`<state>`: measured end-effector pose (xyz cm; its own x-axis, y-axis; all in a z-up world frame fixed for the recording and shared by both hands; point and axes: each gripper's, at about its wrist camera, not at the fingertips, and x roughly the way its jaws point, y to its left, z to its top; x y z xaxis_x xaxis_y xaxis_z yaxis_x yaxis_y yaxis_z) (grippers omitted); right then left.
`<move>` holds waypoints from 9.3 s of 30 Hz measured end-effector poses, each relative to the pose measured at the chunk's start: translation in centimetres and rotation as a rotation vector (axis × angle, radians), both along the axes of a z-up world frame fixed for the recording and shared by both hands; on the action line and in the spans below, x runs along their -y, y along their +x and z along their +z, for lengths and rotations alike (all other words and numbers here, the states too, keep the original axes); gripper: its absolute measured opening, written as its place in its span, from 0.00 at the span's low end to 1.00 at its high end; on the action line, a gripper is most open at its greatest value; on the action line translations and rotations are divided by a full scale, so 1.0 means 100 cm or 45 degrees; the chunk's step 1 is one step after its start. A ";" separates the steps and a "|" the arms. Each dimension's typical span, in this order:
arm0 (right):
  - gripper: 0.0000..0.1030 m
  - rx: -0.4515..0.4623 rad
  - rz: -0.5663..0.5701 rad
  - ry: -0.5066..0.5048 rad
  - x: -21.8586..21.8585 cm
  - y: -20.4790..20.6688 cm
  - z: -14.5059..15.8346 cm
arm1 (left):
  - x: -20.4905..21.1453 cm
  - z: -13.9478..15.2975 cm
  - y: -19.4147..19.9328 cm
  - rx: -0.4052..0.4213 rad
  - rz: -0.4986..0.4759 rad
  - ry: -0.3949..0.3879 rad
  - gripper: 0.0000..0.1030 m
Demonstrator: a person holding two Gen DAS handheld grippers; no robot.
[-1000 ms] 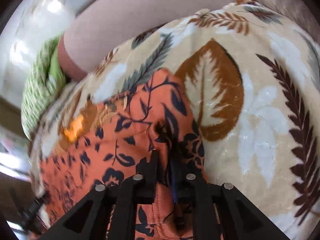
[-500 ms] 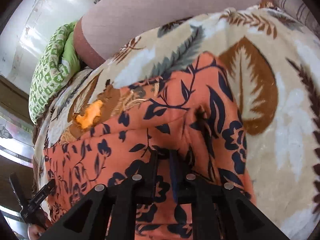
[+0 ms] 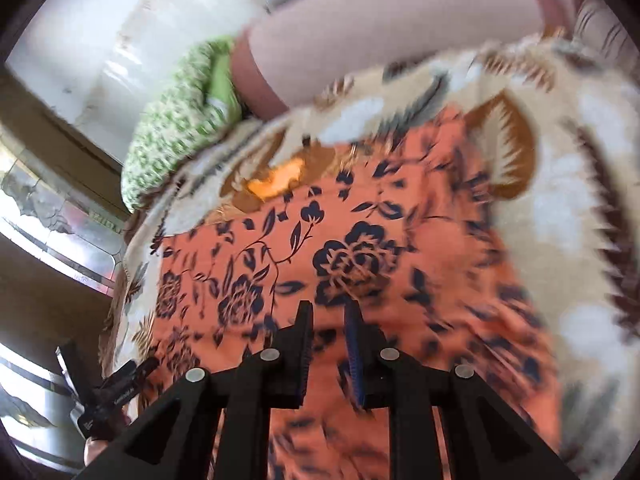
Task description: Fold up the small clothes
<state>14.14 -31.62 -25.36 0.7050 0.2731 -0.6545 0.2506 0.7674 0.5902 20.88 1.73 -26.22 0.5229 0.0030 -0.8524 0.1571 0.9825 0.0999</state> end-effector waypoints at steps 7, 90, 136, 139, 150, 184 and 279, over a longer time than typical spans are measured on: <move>0.67 -0.079 -0.010 -0.053 0.026 -0.131 -0.013 | -0.063 0.011 -0.072 -0.052 -0.050 -0.034 0.83; 0.58 0.175 -0.412 0.082 0.093 0.037 -0.021 | 0.029 0.009 0.113 -0.021 0.119 -0.689 0.50; 0.22 -0.290 -0.066 -0.061 0.007 0.059 -0.057 | 0.041 -0.010 0.128 -0.118 0.041 -0.442 0.49; 0.21 -0.233 -0.091 0.000 0.021 0.056 -0.045 | 0.037 -0.002 0.125 -0.081 0.068 -0.471 0.49; 0.21 -0.222 -0.345 0.131 0.135 0.167 -0.067 | 0.023 -0.019 0.150 -0.130 0.188 -0.404 0.54; 0.25 -0.128 0.092 0.049 -0.042 0.104 -0.042 | -0.026 -0.021 0.132 -0.160 0.181 -0.430 0.61; 0.11 -0.026 -0.342 0.385 0.105 -0.002 -0.043 | 0.196 -0.024 0.035 -0.075 -0.386 -0.355 0.87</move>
<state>13.97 -42.11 -29.63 0.7654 0.2633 -0.5872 0.4324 0.4654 0.7723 24.42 -17.90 -28.62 0.4148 -0.3786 -0.8274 0.4410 0.8790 -0.1811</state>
